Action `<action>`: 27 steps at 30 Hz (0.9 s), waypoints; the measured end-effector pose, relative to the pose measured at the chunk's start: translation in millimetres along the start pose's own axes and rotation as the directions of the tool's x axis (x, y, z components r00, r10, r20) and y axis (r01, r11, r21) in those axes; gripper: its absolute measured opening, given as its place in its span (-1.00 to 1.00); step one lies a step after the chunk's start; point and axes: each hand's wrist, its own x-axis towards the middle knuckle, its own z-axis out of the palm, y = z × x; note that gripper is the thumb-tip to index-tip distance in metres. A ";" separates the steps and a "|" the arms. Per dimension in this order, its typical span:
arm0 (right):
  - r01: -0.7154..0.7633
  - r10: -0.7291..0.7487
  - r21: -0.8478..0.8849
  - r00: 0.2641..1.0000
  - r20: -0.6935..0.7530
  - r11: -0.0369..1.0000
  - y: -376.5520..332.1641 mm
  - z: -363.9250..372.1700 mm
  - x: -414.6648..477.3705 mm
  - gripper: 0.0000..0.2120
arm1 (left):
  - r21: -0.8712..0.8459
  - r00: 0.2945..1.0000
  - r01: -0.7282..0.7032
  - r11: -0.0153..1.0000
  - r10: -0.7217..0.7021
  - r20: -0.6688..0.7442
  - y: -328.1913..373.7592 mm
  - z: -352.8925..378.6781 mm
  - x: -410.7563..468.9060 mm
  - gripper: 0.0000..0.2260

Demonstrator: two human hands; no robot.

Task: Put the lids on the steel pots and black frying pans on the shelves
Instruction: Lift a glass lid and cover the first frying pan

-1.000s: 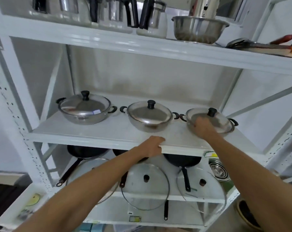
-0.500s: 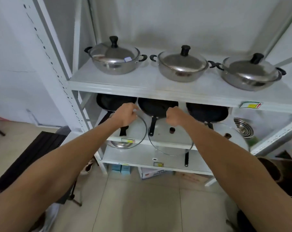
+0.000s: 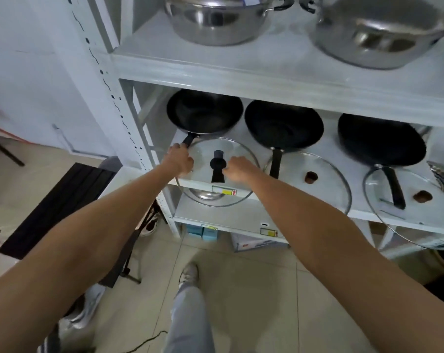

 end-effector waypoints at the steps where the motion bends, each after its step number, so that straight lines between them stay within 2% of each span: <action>1: -0.037 0.038 0.037 0.999 -0.006 0.999 -4.9 10.7 15.1 -0.63 | -0.010 1.000 0.016 1.000 -0.017 -0.019 -6.5 3.8 15.3 -0.55; 3: -0.118 0.117 0.118 0.993 0.012 0.986 -16.6 29.1 41.0 -0.59 | -0.022 0.999 0.052 0.998 -0.052 -0.014 -19.7 11.9 43.2 -0.57; 6: -0.201 0.213 0.265 0.977 -0.016 0.943 -30.2 49.4 75.0 -0.53 | -0.098 0.991 0.098 0.990 -0.088 0.096 -35.2 24.8 75.5 -0.57; 8: -0.277 0.306 0.358 0.951 -0.029 0.892 -33.3 57.6 90.3 -0.52 | -0.226 0.975 0.152 0.962 -0.108 0.195 -44.1 33.2 92.4 -0.60; 10: -0.324 0.346 0.445 0.938 0.033 0.835 -34.1 59.6 96.2 -0.64 | -0.455 0.937 0.275 0.847 -0.130 0.325 -45.2 34.3 101.1 -0.71; 12: -0.369 0.374 0.620 0.918 0.130 0.692 -35.3 58.8 95.4 -0.81 | -0.574 0.897 0.389 0.720 -0.153 0.416 -45.1 33.7 106.1 -0.79; 13: -0.380 0.379 0.699 0.910 0.167 0.606 -35.9 56.6 93.7 -0.85 | -0.597 0.889 0.410 0.689 -0.156 0.430 -43.0 32.0 107.3 -0.82; 15: -0.377 0.387 0.754 0.905 0.177 0.538 -33.7 56.8 93.2 -0.83 | -0.619 0.902 0.389 0.682 -0.145 0.407 -39.2 30.8 108.8 -0.81; 19: -0.362 0.426 0.738 0.898 0.112 0.570 -37.7 62.7 85.9 -0.83 | -0.648 0.920 0.363 0.670 -0.147 0.363 -42.1 30.5 104.5 -0.85; 27: -0.284 0.361 0.709 0.931 0.044 0.646 -43.0 56.7 36.2 -0.89 | -0.639 0.937 0.304 0.707 -0.100 0.336 -49.0 19.1 93.9 -0.94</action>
